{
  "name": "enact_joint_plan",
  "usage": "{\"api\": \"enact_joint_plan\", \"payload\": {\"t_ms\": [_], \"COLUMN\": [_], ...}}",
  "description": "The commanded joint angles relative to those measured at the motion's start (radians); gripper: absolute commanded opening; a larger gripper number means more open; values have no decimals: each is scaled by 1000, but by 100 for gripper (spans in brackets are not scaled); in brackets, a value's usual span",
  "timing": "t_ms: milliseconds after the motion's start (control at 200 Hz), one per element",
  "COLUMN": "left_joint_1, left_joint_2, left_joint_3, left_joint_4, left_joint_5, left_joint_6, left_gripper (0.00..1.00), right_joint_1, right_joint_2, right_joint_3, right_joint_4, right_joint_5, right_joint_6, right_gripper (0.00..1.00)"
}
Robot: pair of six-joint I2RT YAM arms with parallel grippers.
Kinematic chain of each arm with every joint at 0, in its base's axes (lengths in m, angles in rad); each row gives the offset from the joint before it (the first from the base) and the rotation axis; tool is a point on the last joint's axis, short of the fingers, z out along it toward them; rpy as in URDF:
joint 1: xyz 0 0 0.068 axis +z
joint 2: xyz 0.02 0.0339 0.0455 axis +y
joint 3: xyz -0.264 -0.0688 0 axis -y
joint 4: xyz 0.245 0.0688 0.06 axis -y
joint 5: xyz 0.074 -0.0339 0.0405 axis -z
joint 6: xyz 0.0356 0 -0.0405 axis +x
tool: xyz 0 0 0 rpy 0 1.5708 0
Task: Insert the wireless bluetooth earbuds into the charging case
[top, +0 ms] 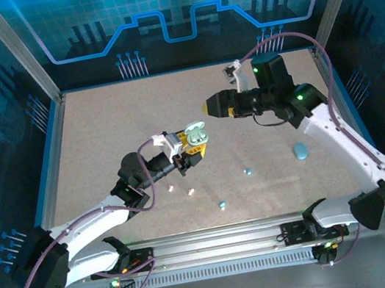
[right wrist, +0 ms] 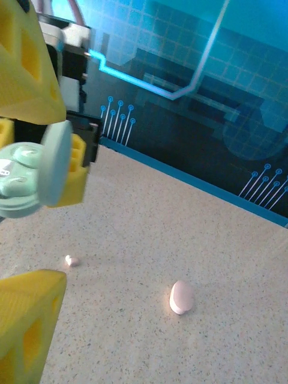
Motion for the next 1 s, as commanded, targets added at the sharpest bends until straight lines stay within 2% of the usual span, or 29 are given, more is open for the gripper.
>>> {"api": "enact_joint_plan", "payload": {"t_ms": [0, 250, 470, 745, 996], "left_joint_1": [-7, -8, -7, -8, -8], "left_joint_2": [-11, -8, -6, -8, -13], "left_joint_3": [45, 50, 50, 50, 52], "left_joint_4": [5, 12, 27, 30, 33], "left_joint_5": [39, 30, 5, 7, 11], "left_joint_6": [-10, -13, -13, -17, -19], "left_gripper": [41, 41, 41, 41, 41], "right_joint_1": [14, 51, 60, 34, 2], "right_joint_2": [68, 164, 145, 70, 30], "right_joint_3": [70, 152, 120, -19, -130], "right_joint_4": [-53, -160, -175, -100, 34], "right_joint_5": [-22, -73, -120, -226, -396], "right_joint_6": [26, -52, -94, -62, 10], "right_gripper": [68, 71, 67, 64, 63]}}
